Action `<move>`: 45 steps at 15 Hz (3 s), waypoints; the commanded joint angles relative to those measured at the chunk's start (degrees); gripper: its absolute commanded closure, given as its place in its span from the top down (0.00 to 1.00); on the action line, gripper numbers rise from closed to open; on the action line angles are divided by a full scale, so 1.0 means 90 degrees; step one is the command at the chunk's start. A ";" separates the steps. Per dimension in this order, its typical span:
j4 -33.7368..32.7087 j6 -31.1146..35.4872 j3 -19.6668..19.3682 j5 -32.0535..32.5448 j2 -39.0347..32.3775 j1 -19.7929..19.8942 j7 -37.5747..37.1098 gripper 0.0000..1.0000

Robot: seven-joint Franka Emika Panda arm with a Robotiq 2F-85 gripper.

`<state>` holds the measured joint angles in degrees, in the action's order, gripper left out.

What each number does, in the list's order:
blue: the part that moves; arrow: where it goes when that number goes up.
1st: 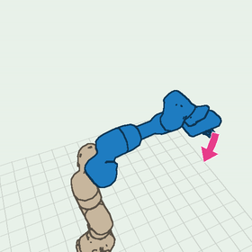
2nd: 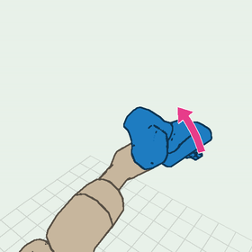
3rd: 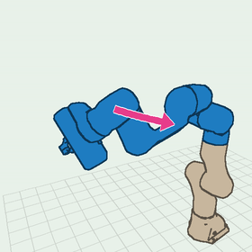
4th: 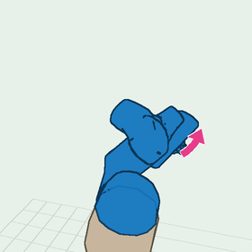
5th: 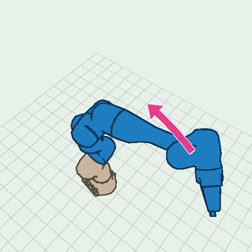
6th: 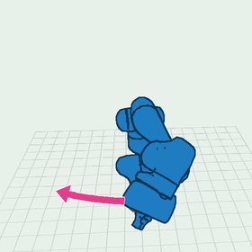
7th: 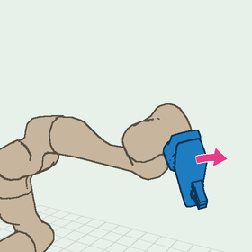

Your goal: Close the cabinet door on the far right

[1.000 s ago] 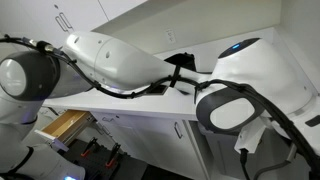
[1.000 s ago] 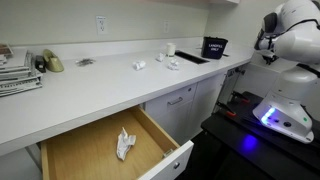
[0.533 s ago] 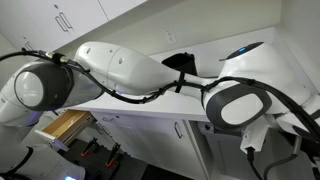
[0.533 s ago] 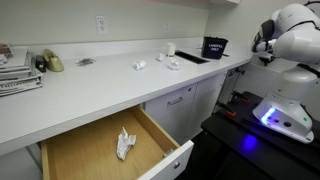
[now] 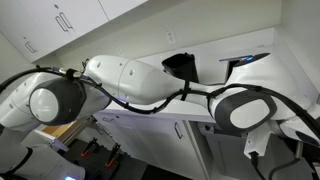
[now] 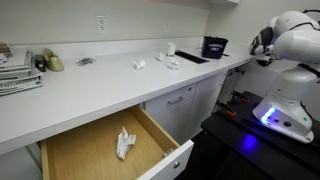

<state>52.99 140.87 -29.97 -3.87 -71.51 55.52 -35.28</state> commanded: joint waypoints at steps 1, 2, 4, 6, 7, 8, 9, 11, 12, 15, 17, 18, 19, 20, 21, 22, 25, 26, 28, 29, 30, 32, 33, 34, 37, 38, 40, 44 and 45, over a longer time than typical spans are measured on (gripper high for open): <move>-0.0686 -0.0798 0.0160 0.0243 -0.0274 0.0287 0.0012 0.00; -0.0756 -0.1111 0.0213 0.0281 -0.0261 0.0341 0.0067 0.00; -0.0927 -0.1673 0.0419 0.0275 -0.0224 0.0516 0.0220 0.00; -0.1133 -0.2298 0.0710 0.0182 -0.0184 0.0726 0.0430 0.00; -0.1261 -0.2598 0.0846 0.0146 -0.0180 0.0832 0.0536 0.00; -0.1376 -0.2873 0.1025 0.0085 -0.0182 0.0958 0.0683 0.00; -0.1351 -0.3052 0.1069 -0.0131 -0.0149 0.0999 0.0873 0.00; -0.1398 -0.3330 0.1342 -0.0335 -0.0123 0.1172 0.1145 0.00; -0.1414 -0.3437 0.1455 -0.0454 -0.0111 0.1266 0.1252 0.00; -0.1297 -0.3782 0.1843 -0.0898 0.0062 0.1534 0.1576 0.00; -0.1199 -0.4172 0.2004 -0.1106 0.0180 0.1654 0.1559 0.00; -0.1174 -0.4385 0.2084 -0.1182 0.0214 0.1711 0.1558 0.00; -0.1124 -0.4622 0.2137 -0.1235 0.0247 0.1743 0.1520 0.00; -0.1095 -0.4847 0.2219 -0.1278 0.0271 0.1786 0.1560 0.00; -0.1033 -0.5044 0.2299 -0.1337 0.0324 0.1813 0.1633 0.00; -0.0996 -0.5214 0.2352 -0.1366 0.0361 0.1829 0.1647 0.00; -0.0812 -0.5563 0.2618 -0.1602 0.0515 0.1927 0.1911 0.00; -0.0748 -0.5606 0.2684 -0.1672 0.0558 0.1950 0.1991 0.00; -0.0459 -0.5439 0.2812 -0.1859 0.0720 0.1992 0.2108 0.00; -0.0289 -0.5326 0.2864 -0.1971 0.0820 0.2014 0.2171 0.00; -0.0093 -0.5197 0.2923 -0.2091 0.0934 0.2032 0.2247 0.00; 0.0344 -0.4967 0.2986 -0.2283 0.1191 0.2029 0.2408 0.00; 0.0635 -0.4760 0.3012 -0.2379 0.1353 0.2022 0.2521 0.00; 0.0894 -0.4552 0.3039 -0.2476 0.1495 0.2013 0.2648 0.00; 0.1625 -0.3920 0.3115 -0.2729 0.1850 0.1903 0.2895 0.00; 0.1873 -0.3684 0.3146 -0.2780 0.1958 0.1858 0.3002 0.00; 0.2372 -0.3204 0.3219 -0.2917 0.2185 0.1801 0.3198 0.00; 0.3352 -0.2360 0.3260 -0.3185 0.2642 0.1575 0.3613 0.00; 0.3607 -0.2119 0.3265 -0.3249 0.2763 0.1520 0.3720 0.00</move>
<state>74.40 116.09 -1.08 -30.49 -53.13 70.80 -5.17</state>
